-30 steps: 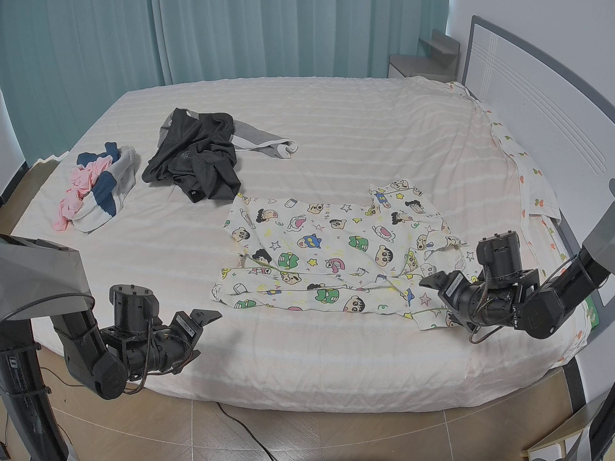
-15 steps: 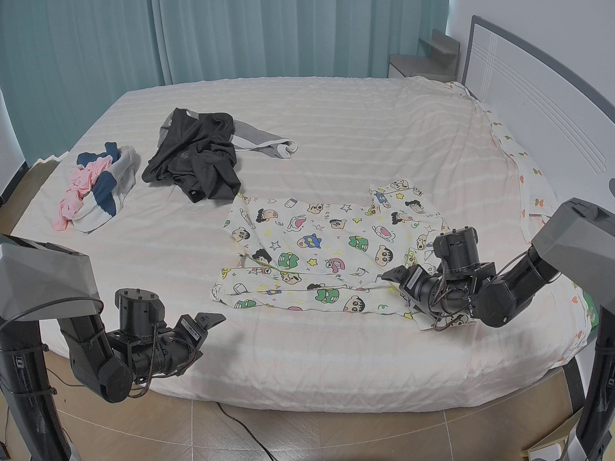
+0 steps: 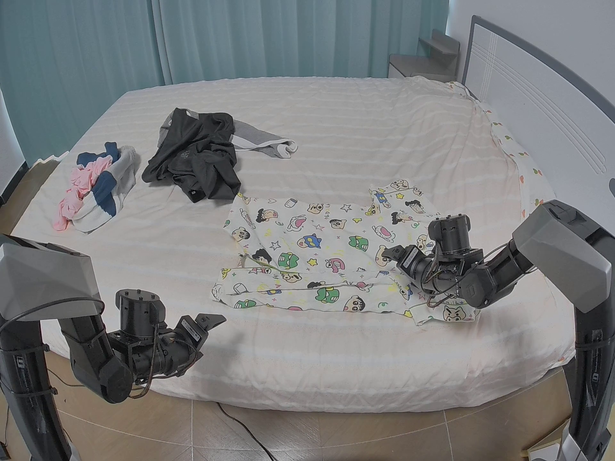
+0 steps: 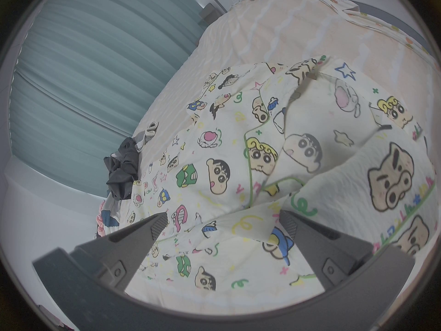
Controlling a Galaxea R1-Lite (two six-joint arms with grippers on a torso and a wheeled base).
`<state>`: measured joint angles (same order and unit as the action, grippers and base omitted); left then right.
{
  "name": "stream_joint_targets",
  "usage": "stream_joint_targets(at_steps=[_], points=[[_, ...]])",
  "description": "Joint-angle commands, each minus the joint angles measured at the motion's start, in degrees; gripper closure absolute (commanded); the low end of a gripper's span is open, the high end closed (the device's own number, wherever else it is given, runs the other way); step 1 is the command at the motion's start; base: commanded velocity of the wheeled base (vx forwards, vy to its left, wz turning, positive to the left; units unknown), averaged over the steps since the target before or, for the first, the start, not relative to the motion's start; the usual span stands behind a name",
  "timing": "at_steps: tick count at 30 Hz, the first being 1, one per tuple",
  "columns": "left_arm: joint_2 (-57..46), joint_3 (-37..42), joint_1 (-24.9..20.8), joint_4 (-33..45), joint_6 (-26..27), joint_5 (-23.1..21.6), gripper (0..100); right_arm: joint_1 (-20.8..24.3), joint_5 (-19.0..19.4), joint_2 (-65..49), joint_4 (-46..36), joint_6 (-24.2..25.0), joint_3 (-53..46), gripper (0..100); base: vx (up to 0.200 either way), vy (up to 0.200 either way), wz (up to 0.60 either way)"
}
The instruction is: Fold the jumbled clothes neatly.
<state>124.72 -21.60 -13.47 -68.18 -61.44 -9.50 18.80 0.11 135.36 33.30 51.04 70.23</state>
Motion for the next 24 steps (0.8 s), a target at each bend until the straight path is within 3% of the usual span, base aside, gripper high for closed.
stream_joint_targets(at_steps=[1,13,19,24], points=[[0.1,0.0,-0.1,0.0,0.0,0.0,0,-0.3,0.0,2.7,0.3,-0.2,3.1,0,0.000,0.000,0.00],[0.0,-0.1,-0.1,0.0,0.0,-0.1,0,-0.2,-0.8,-0.4,-0.3,-0.2,2.6,0,0.000,0.000,0.00],[-0.6,-0.6,0.5,-0.2,-0.3,-0.1,0,0.0,0.1,-12.5,-0.3,-0.9,-9.3,0,0.000,0.000,0.00],[-1.1,0.8,0.1,-2.9,-0.5,-0.2,0,-2.2,0.0,-21.8,0.4,-4.4,-20.0,0,0.000,0.000,0.00]])
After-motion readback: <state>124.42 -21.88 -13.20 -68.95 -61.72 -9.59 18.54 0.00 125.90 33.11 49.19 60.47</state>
